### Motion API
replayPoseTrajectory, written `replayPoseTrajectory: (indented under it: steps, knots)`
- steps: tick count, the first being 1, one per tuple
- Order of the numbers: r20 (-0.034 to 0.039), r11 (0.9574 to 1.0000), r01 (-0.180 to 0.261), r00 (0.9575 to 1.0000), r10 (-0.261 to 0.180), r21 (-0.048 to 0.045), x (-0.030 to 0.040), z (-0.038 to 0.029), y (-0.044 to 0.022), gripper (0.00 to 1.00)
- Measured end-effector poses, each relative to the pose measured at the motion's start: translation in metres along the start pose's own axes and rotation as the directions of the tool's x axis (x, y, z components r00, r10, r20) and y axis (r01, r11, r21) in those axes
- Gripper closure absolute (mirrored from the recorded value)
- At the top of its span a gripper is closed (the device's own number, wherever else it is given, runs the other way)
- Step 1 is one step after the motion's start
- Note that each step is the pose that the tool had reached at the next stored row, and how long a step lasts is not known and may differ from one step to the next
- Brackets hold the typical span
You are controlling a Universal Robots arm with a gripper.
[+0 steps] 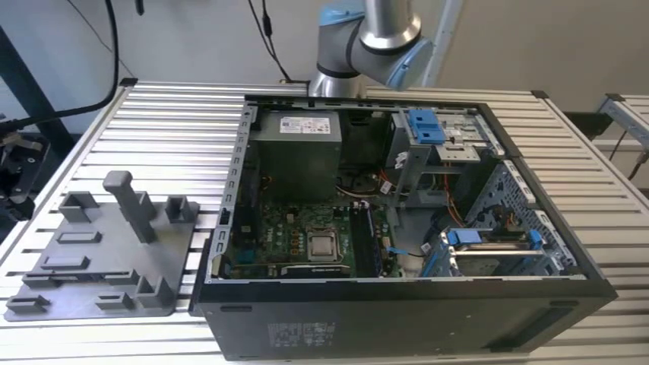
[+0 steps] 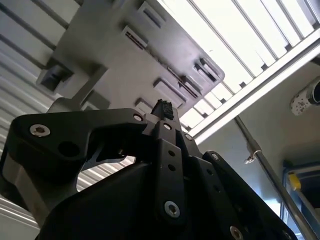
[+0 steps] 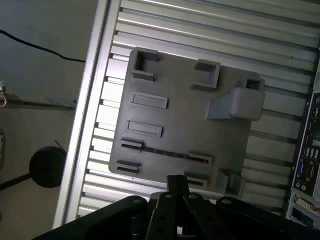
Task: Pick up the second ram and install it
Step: 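Pick up the second ram and move it above second insertion slot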
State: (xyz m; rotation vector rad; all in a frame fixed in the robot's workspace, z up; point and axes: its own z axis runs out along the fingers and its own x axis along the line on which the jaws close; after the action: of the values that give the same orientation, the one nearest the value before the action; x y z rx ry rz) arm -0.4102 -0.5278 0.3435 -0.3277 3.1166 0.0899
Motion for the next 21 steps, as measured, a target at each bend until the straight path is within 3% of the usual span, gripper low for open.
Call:
replayPoseTrajectory:
  steps: [4,9,14,18,21]
  knots:
    - [-0.0034,0.9981,0.062,0.9980,-0.062,-0.0009,0.0000,0.0000,0.0000,0.89]
    - [-0.0071,0.9905,0.138,0.9904,-0.138,-0.0021,0.0000,0.0000,0.0000,0.89]
    - [-0.0099,0.9769,0.214,0.9768,-0.214,-0.0033,0.0000,0.0000,0.0000,0.89]
    - [-0.0118,0.9681,0.250,0.9681,-0.250,-0.0043,-0.0002,0.0000,-0.0001,0.89]
    - [-0.0135,0.9588,0.284,0.9587,-0.284,-0.0051,-0.0003,0.0000,-0.0001,0.89]
